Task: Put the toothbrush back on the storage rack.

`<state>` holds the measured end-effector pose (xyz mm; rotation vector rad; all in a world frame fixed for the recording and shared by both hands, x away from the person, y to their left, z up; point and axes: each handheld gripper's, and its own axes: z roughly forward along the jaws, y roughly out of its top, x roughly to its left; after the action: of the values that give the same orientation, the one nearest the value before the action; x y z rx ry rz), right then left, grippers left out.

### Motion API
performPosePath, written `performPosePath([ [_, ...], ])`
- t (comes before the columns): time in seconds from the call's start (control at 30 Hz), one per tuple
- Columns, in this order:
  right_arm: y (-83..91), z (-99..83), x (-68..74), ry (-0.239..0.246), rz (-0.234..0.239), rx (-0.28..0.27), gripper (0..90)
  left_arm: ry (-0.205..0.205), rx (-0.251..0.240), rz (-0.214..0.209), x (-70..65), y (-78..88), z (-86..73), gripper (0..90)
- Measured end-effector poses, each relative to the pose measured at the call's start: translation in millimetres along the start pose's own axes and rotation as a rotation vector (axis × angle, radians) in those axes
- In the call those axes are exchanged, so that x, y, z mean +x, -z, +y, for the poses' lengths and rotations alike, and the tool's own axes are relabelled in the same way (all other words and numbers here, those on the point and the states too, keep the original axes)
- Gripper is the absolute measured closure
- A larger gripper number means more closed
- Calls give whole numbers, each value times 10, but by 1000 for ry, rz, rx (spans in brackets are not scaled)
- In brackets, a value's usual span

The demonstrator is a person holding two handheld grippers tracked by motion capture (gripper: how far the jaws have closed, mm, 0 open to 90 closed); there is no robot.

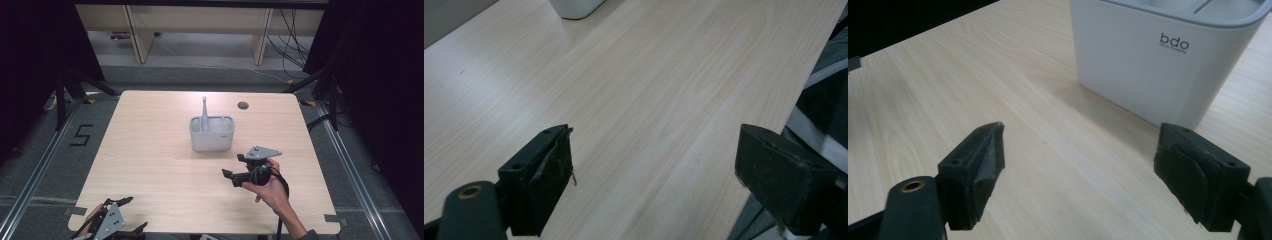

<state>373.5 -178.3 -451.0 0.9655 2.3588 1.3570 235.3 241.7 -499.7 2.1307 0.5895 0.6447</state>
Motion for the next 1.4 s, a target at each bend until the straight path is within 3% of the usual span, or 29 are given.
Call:
performPosePath([
  [0.1, 10, -48, 23, -31, 11, 7, 211, -8, 5, 1, 3, 2, 4, 148],
  [0.13, 14, -56, 16, -20, 16, 13, 211, 11, -12, 1, -11, -9, 1, 149],
  [0.17, 31, -66, 9, 1, -7, 10, 211, 12, -11, 1, -10, -9, -1, 149],
  [0.2, 24, -96, 12, -14, 14, 15, 210, 14, -12, 2, -9, -11, -2, 149],
  [0.33, 43, -136, 36, -49, 9, 23, 210, -4, 4, 0, -2, -2, 3, 148],
  [0.37, 41, -144, 14, -25, 14, 15, 210, 10, -11, 1, -11, -10, 0, 148],
  [0.43, 54, -167, 10, -21, -2, 14, 209, 9, -8, 1, -9, -9, 1, 149],
  [0.47, 71, -178, 26, -46, 4, 31, 208, 9, -9, 1, -9, -8, 1, 148],
  [0.53, 79, -202, 25, -50, 2, 28, 206, 12, -12, 3, -9, -8, 0, 149],
  [0.57, 91, -214, 47, -82, -1, 40, 204, 6, -7, 4, -3, -5, 2, 149],
  [0.6, 82, -227, 8, -36, -10, 25, 199, 6, -7, 4, -4, -5, 2, 148],
  [0.63, 86, -242, 21, -55, -19, 23, 198, 6, -8, 3, -6, -5, 2, 148],
  [0.67, 76, -251, 3, -43, -5, 9, 197, 8, -10, 3, -8, -7, 0, 149],
  [0.73, 112, -269, 14, -72, -21, 28, 195, 13, -12, 3, -10, -11, -2, 148],
  [0.77, 106, -281, -8, -55, -11, 19, 195, 10, -3, 0, -9, -8, 2, 148],
  [0.8, 130, -291, 32, -111, -23, 39, 194, -7, 10, 2, 0, 1, 6, 149],
  [0.83, 121, -303, -9, -61, -18, 17, 193, -3, 4, 2, -3, -2, 4, 148],
  [0.87, 124, -318, 1, -88, -6, 15, 193, 10, -11, 2, -12, -10, 0, 149],
  [0.9, 133, -323, -17, -54, -18, 12, 193, 13, -11, 3, -11, -12, -1, 148],
  [0.97, 157, -349, 27, -121, -23, 29, 192, 8, -2, 1, -9, -6, 2, 148],
  [1.0, 154, -356, -5, -80, -24, 16, 192, 8, -6, 1, -9, -7, 2, 149],
  [1.1, 177, -386, -9, -93, -12, 27, 190, 11, -11, 3, -10, -10, 0, 148],
  [1.13, 183, -397, -22, -73, -29, 11, 189, 11, -10, 3, -10, -9, 0, 149],
  [1.2, 212, -417, 2, -110, -26, 23, 189, 12, -11, 3, -8, -9, 0, 149],
  [1.3, 234, -454, -7, -110, -32, 16, 188, 8, -9, 4, -7, -7, 2, 149],
  [1.33, 247, -465, -28, -82, -44, 12, 188, 12, -13, 3, -10, -8, 1, 149],
  [1.37, 256, -477, -17, -102, -36, 16, 188, 4, -5, 6, -2, -2, 2, 148],
  [1.4, 262, -486, -35, -79, -38, 11, 188, 6, -6, 6, -2, -3, 1, 148],
])
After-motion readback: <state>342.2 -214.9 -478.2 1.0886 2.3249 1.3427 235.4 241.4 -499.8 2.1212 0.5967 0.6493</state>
